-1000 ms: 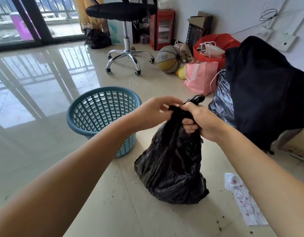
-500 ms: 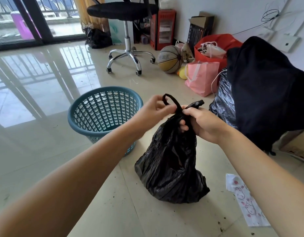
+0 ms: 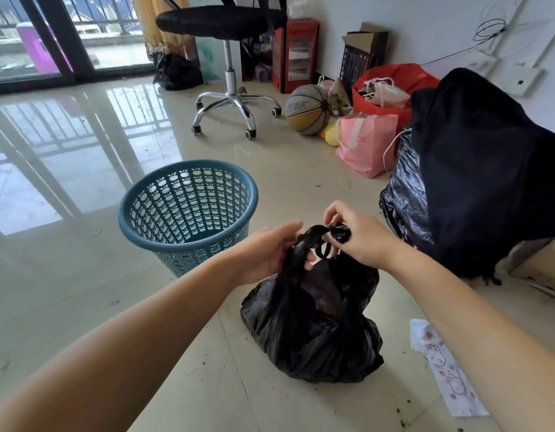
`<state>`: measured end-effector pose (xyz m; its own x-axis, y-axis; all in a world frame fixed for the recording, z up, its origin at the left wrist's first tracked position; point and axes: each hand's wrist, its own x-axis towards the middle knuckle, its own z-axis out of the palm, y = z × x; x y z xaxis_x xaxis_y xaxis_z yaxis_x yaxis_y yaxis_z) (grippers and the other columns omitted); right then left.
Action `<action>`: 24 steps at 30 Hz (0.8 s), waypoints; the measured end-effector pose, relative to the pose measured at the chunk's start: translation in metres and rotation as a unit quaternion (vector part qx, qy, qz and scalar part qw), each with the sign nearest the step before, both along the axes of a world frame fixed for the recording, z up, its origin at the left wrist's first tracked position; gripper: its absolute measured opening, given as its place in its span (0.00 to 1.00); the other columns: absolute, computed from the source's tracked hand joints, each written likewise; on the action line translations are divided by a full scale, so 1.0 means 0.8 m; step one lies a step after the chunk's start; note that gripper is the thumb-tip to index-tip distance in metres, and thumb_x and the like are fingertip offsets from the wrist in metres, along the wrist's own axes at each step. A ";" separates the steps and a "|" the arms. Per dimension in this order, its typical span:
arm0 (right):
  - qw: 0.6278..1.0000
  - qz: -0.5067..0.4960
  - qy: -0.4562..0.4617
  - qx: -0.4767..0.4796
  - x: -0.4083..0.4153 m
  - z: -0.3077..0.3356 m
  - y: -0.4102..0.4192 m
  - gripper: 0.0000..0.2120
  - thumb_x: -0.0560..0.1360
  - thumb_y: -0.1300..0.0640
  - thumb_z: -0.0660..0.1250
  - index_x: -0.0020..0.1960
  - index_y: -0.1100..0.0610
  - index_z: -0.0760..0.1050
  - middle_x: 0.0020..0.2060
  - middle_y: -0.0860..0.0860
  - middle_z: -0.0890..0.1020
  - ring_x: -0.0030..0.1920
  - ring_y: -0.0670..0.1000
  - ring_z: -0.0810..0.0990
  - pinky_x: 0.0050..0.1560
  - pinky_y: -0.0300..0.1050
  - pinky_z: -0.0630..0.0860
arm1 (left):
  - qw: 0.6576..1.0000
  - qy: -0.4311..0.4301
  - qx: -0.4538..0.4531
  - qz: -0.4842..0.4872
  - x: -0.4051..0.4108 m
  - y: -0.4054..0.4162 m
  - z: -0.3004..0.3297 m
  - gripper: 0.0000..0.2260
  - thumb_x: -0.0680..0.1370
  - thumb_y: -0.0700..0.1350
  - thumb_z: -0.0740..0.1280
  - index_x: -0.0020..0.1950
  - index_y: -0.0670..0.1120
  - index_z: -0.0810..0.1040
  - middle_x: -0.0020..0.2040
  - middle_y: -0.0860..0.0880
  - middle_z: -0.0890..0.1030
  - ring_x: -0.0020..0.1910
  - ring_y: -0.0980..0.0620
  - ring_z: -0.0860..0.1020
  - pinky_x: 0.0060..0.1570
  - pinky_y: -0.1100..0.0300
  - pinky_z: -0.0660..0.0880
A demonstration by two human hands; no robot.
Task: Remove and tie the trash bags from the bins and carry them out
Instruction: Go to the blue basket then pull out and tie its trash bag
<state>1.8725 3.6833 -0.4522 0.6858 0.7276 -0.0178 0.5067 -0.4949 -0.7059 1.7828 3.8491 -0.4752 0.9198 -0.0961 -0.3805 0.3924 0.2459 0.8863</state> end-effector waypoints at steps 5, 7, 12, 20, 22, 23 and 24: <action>0.989 0.018 -0.116 0.086 -0.011 -0.013 0.010 0.03 0.74 0.60 0.67 0.48 0.57 0.74 0.36 0.45 0.79 0.37 0.41 0.77 0.40 0.34 0.71 | 0.997 0.036 -0.054 0.028 -0.002 0.002 -0.009 0.13 0.82 0.46 0.57 0.55 0.41 0.78 0.43 0.42 0.84 0.39 0.49 0.83 0.45 0.56 0.80; 0.985 0.055 -0.132 0.091 -0.013 -0.018 0.013 0.04 0.75 0.58 0.67 0.50 0.56 0.77 0.38 0.45 0.81 0.38 0.43 0.78 0.42 0.36 0.72 | 0.993 -0.007 -0.092 0.068 -0.001 0.007 -0.011 0.11 0.80 0.41 0.60 0.61 0.41 0.75 0.46 0.42 0.84 0.38 0.51 0.84 0.49 0.56 0.80; 0.980 0.041 -0.176 0.083 -0.005 -0.032 0.007 0.09 0.75 0.55 0.67 0.55 0.53 0.78 0.45 0.50 0.81 0.45 0.52 0.81 0.48 0.48 0.77 | 0.980 -0.087 0.151 0.099 0.003 0.009 -0.015 0.07 0.78 0.36 0.65 0.56 0.40 0.77 0.47 0.41 0.83 0.44 0.48 0.82 0.52 0.57 0.79; 0.955 -0.004 -0.294 -0.036 0.000 -0.044 0.005 0.23 0.78 0.45 0.52 0.67 0.53 0.72 0.55 0.49 0.82 0.57 0.53 0.79 0.64 0.53 0.66 | 0.969 -0.065 0.230 0.067 0.006 0.013 -0.028 0.11 0.79 0.44 0.63 0.42 0.42 0.80 0.35 0.52 0.80 0.38 0.56 0.76 0.46 0.63 0.75; 0.963 -0.034 -0.237 -0.122 0.014 -0.062 -0.009 0.22 0.81 0.45 0.49 0.69 0.50 0.69 0.62 0.48 0.78 0.64 0.52 0.74 0.69 0.52 0.61 | 0.945 -0.034 0.321 0.051 0.001 0.028 -0.034 0.10 0.78 0.43 0.63 0.39 0.42 0.78 0.33 0.51 0.76 0.35 0.55 0.74 0.43 0.63 0.75; 0.961 -0.043 -0.209 -0.175 0.021 -0.075 -0.021 0.20 0.81 0.47 0.48 0.67 0.48 0.70 0.62 0.48 0.78 0.65 0.52 0.73 0.70 0.53 0.60 | 0.921 -0.012 0.388 0.019 -0.004 0.037 -0.042 0.10 0.77 0.44 0.63 0.39 0.41 0.77 0.33 0.50 0.74 0.34 0.53 0.73 0.41 0.62 0.73; 0.953 -0.052 -0.184 -0.234 0.028 -0.089 -0.037 0.17 0.82 0.49 0.47 0.63 0.46 0.72 0.60 0.48 0.79 0.63 0.53 0.74 0.70 0.55 0.59 | 0.893 0.013 0.450 -0.030 -0.014 0.048 -0.051 0.10 0.77 0.45 0.63 0.39 0.41 0.77 0.33 0.49 0.73 0.33 0.53 0.71 0.37 0.61 0.70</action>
